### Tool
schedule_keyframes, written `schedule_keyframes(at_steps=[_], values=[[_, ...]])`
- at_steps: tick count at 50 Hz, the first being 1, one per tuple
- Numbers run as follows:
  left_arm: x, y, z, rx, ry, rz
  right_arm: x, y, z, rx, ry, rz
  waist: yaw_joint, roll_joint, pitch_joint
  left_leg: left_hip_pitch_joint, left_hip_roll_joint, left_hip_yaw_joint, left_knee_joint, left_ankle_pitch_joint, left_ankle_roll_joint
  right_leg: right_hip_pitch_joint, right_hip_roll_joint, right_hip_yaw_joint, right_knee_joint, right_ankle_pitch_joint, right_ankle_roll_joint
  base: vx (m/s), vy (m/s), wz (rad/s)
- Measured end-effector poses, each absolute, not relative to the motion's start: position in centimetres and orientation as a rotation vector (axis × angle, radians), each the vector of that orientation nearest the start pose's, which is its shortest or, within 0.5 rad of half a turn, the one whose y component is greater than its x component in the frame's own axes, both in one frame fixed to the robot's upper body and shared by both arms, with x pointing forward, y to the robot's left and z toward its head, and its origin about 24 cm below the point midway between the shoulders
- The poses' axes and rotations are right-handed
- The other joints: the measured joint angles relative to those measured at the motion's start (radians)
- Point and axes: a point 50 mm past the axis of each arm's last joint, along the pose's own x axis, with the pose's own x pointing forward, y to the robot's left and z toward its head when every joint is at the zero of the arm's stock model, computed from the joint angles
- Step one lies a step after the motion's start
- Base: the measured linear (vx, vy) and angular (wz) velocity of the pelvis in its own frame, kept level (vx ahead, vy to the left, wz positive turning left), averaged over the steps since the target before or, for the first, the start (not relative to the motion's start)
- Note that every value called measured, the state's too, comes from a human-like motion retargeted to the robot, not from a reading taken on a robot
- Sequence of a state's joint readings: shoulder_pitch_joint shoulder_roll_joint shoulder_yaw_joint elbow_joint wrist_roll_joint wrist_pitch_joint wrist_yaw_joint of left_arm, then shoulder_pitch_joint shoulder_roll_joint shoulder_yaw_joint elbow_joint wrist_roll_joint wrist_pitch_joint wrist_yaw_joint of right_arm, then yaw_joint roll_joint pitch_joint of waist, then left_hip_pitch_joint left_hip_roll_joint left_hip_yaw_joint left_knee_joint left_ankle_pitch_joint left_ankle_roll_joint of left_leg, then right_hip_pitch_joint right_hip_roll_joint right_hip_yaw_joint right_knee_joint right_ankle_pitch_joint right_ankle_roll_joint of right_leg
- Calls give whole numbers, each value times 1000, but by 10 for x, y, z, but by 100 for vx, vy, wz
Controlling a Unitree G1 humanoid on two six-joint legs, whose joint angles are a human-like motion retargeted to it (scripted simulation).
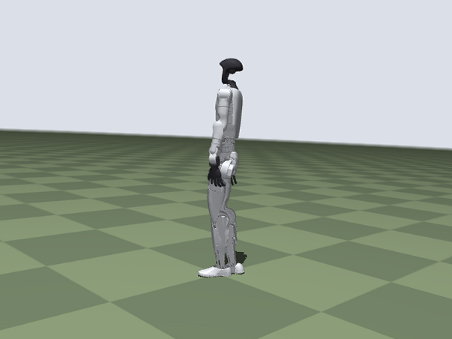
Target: In place motions
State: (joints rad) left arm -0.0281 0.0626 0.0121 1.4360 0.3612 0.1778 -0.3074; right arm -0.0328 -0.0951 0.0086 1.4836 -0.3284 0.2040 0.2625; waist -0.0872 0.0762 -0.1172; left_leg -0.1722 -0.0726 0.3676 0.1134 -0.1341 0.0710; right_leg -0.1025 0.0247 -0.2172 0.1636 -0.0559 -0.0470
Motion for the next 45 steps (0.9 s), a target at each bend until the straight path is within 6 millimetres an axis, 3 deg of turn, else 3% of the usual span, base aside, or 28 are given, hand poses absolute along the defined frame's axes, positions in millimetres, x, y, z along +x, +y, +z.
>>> schedule_keyframes(at_steps=[2,3,5,7,10,11,12,15,16,18,20,26,33,37,41,43,45], values=[[36,170,-179,142,1616,-400,16,-181,-179,-133,1709,310,27,-2,13,-13,14,-28,25,7,1,14,5,50,25,-4,1,-22,-14,187],[40,171,-179,157,1609,-398,13,-180,-179,-112,1713,289,-67,11,28,-29,-5,-154,46,27,6,0,2,-34,48,9,-12,-20,-17,471],[40,176,-179,166,1607,-373,7,-178,-179,-116,1733,294,-151,25,42,-44,-16,-283,60,62,5,-10,-7,-25,77,19,0,-18,-18,403],[41,184,-178,176,1608,-317,4,-178,-179,-174,1754,355,-107,3,45,-55,-21,-298,63,98,-4,-11,28,243,84,23,24,-22,-19,213],[42,195,-177,199,1615,-265,4,-179,-179,-238,1745,432,-93,-13,55,-69,-45,-372,59,152,-34,4,74,469,62,18,58,-24,-14,265],[44,199,-176,204,1616,-252,6,-181,-179,-260,1735,453,-107,-12,62,-77,-57,-419,60,166,-49,10,69,466,57,-2,74,-29,-12,355],[47,203,-175,207,1617,-239,8,-183,-179,-283,1725,470,-134,-10,71,-83,-75,-480,59,179,-63,14,52,405,51,-20,79,-37,-13,465],[56,213,-172,201,1607,-207,13,-192,-178,-353,1708,504,-247,-12,102,-82,-169,-707,50,203,-86,34,-47,-63,27,-28,46,-38,-9,458],[58,214,-172,195,1600,-200,14,-196,-177,-369,1708,510,-205,-26,109,-80,-183,-709,41,200,-88,48,-41,-47,19,-32,46,-43,-6,215],[62,216,-171,182,1586,-180,17,-203,-176,-393,1709,518,-77,-52,121,-85,-178,-645,19,186,-88,79,-43,-14,-1,-42,48,-51,-11,13],[65,217,-171,160,1570,-147,21,-211,-175,-408,1699,511,28,-68,134,-104,-161,-557,3,159,-73,113,-65,-107,-31,-47,50,-46,-18,104],[46,221,-171,90,1620,-96,15,-220,-174,-406,1701,412,7,-67,127,-165,-127,-321,-25,72,-21,171,-62,-346,-75,-81,61,-36,-22,279],[17,219,-173,-4,1722,-23,2,-214,-175,-314,1738,369,-6,-91,113,-195,-43,135,1,-37,1,235,-70,-645,-101,-129,102,-35,-21,301],[-6,209,-175,-85,1753,29,8,-208,-176,-348,1724,408,33,-141,99,-142,26,475,39,-77,29,257,-107,-771,-102,-143,124,-27,-11,204],[-37,188,-176,-219,1794,145,27,-202,-177,-410,1661,459,59,-164,86,-79,53,657,17,14,56,278,-129,-831,-90,-156,143,-18,-2,112],[-52,174,-176,-305,1821,218,37,-198,-177,-420,1622,471,49,-166,70,-83,36,646,-7,115,99,286,-131,-863,-87,-160,157,-10,2,117],[-66,157,-174,-412,1852,294,45,-192,-177,-408,1583,472,54,-180,53,-107,-13,542,-45,131,183,290,-148,-880,-81,-166,168,-7,7,67]])
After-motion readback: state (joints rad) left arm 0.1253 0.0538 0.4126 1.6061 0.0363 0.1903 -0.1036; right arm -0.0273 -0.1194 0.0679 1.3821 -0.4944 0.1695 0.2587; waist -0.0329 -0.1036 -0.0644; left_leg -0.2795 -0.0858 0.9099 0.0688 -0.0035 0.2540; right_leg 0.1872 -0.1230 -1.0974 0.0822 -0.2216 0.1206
